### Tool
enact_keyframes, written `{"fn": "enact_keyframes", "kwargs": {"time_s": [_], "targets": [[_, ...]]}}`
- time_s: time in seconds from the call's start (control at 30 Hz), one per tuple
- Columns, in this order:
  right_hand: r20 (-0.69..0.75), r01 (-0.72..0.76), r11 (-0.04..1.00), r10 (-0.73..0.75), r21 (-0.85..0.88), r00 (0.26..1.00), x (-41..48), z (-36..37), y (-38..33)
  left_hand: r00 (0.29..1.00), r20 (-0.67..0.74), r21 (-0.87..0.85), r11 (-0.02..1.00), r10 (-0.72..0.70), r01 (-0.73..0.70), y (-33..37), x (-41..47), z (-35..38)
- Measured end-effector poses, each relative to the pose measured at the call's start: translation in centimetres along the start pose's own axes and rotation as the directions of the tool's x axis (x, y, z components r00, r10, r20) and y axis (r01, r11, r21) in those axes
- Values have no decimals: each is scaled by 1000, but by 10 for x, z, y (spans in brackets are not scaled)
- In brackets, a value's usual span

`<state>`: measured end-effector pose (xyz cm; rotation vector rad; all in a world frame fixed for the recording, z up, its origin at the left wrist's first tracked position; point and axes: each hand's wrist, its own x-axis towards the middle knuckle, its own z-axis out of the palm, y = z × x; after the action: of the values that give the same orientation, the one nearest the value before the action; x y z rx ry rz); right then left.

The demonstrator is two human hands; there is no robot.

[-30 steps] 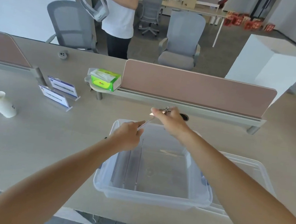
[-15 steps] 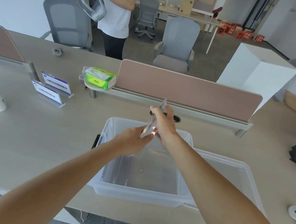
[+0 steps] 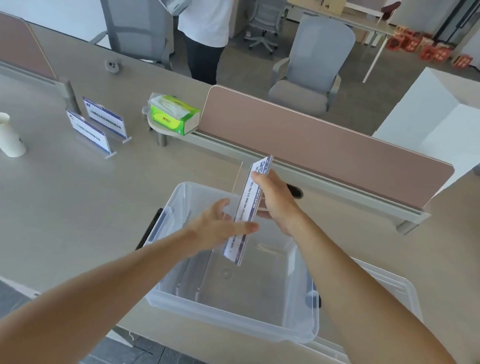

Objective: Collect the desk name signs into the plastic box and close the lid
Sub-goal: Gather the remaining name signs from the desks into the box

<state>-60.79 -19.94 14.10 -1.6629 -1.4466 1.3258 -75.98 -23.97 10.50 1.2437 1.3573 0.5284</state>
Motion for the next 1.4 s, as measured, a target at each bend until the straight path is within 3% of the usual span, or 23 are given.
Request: {"fn": "enact_keyframes", "kwargs": {"time_s": [0.07, 0.13, 0.2, 0.4, 0.57, 0.67, 1.0, 1.4], "targets": [[-21, 40, 945, -49, -325, 999, 0, 3, 2, 994, -91, 73, 995, -54, 61, -6, 1, 10], [-27, 46, 838, -73, -544, 997, 4, 10, 8, 980, -161, 118, 983, -119, 139, -10, 1, 21], [-16, 1, 802, -14, -598, 1000, 8, 15, 17, 971, -171, 129, 973, -169, 192, -14, 1, 30], [-1, -91, 709, 126, -699, 992, 16, 23, 50, 984, 9, 229, 958, -178, 171, -49, 8, 50], [61, -112, 702, 216, -703, 975, 22, 42, 86, 991, -8, 519, 847, -131, 116, -81, 23, 80], [81, -149, 730, 269, -667, 960, 29, 55, 103, 981, -48, 585, 790, -190, 182, -92, 31, 95], [100, -156, 703, 308, -694, 946, 47, 75, 123, 942, -64, 617, 729, -329, 297, -105, 48, 95], [148, -181, 742, 354, -645, 923, 55, 79, 114, 935, -167, 586, 731, -314, 350, -110, 50, 91]]}}
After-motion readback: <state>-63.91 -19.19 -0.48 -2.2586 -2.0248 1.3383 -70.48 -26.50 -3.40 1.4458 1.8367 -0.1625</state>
